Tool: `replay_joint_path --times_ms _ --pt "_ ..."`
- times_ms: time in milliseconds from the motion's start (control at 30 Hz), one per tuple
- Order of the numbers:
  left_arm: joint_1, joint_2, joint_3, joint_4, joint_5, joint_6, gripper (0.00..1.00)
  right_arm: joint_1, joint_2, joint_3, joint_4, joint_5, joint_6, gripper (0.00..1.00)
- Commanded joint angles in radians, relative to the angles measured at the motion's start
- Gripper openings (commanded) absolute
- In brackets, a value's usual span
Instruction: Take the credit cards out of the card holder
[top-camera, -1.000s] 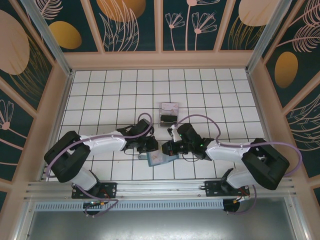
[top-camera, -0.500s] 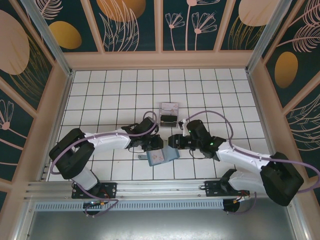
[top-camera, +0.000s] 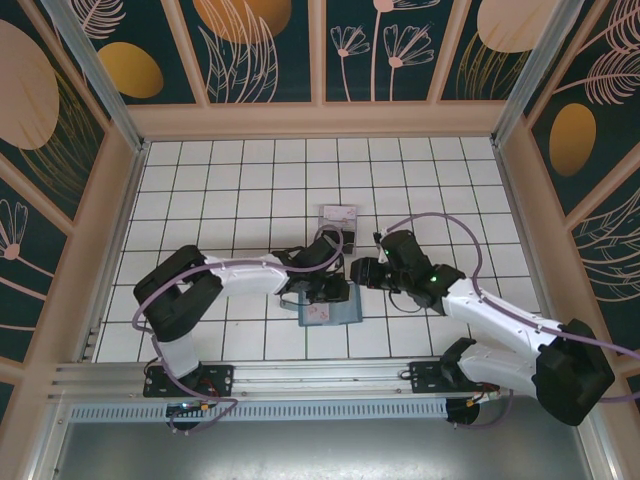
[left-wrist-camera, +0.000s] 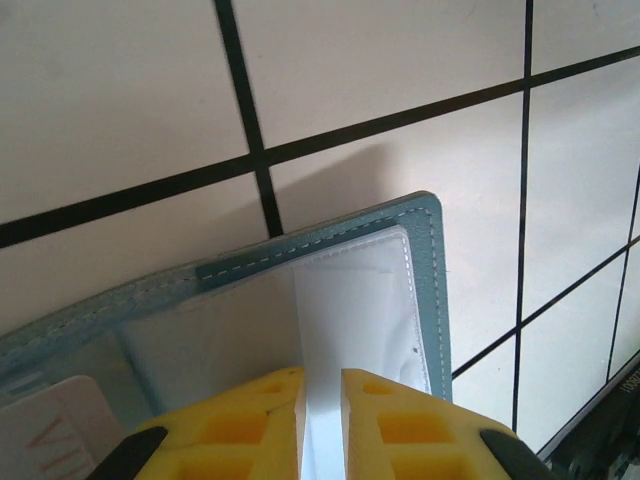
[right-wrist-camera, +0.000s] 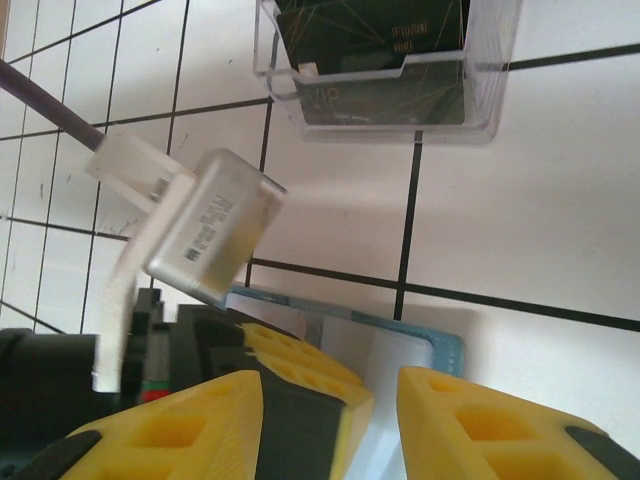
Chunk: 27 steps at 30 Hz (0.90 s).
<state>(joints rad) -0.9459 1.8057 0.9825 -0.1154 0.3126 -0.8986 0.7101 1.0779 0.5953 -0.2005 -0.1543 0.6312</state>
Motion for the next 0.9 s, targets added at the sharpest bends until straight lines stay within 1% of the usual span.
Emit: replay_joint_path --times_ms 0,233,333,467,633,867 --pt "-0.001 0.034 0.038 0.003 0.02 0.032 0.18 -0.006 0.006 0.073 -0.088 0.056 -0.026 0.41" --pt "-0.005 0.092 0.055 0.001 0.063 0.056 0.18 -0.006 0.029 0.172 -0.194 0.087 -0.059 0.42" --pt "-0.011 0.125 0.091 -0.027 0.077 0.084 0.18 -0.004 0.02 0.18 -0.215 0.094 -0.049 0.41" --pt "-0.027 0.152 0.128 -0.059 0.076 0.109 0.17 -0.004 -0.017 0.161 -0.21 0.105 -0.036 0.42" --pt "-0.037 0.148 0.122 -0.07 0.063 0.111 0.18 -0.004 -0.025 0.186 -0.242 0.114 -0.052 0.42" --pt "-0.085 0.145 0.12 -0.127 0.042 0.115 0.17 -0.004 -0.033 0.185 -0.243 0.127 -0.071 0.43"
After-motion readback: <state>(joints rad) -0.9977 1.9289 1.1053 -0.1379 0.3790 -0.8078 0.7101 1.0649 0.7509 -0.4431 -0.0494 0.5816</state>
